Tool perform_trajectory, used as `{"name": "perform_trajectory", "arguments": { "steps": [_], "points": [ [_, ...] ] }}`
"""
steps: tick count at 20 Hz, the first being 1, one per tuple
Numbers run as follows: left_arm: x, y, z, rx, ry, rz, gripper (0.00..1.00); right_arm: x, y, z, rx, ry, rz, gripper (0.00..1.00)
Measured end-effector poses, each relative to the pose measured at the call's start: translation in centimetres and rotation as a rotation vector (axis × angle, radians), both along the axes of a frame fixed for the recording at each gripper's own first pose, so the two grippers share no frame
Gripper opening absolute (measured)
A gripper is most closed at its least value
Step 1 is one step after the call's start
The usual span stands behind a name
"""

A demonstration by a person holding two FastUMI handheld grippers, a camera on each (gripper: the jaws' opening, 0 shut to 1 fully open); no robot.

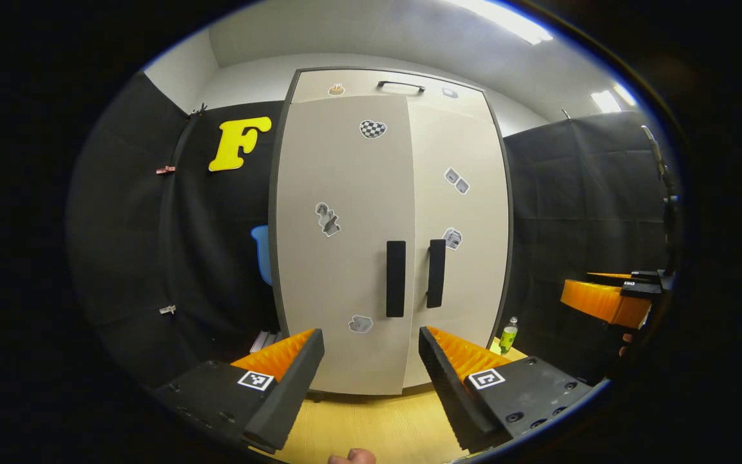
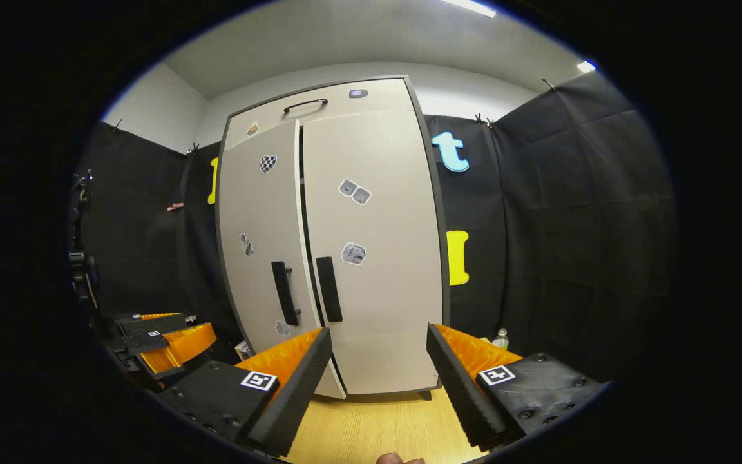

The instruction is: Grab one shoe with the right hand and put it into the shoe cabinet, grab the other shoe with the left hand and put it into the shoe cabinet; then close the right door with the right hand and the left door with the left hand.

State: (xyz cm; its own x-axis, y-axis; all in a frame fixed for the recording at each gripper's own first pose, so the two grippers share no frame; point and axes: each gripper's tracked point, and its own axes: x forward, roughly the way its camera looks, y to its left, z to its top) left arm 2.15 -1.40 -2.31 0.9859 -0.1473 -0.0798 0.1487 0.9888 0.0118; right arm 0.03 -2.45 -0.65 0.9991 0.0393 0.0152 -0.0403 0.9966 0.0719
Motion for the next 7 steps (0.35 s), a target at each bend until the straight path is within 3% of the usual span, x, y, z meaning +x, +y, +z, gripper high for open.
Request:
{"name": "perform_trajectory", "arguments": {
  "steps": [7],
  "points": [
    [0.13, -0.09, -0.02, 0.002, 0.002, 0.004, 0.93, 0.07, 0.07, 0.06, -0.001, -0.002, 0.004, 0.98]
  ]
}}
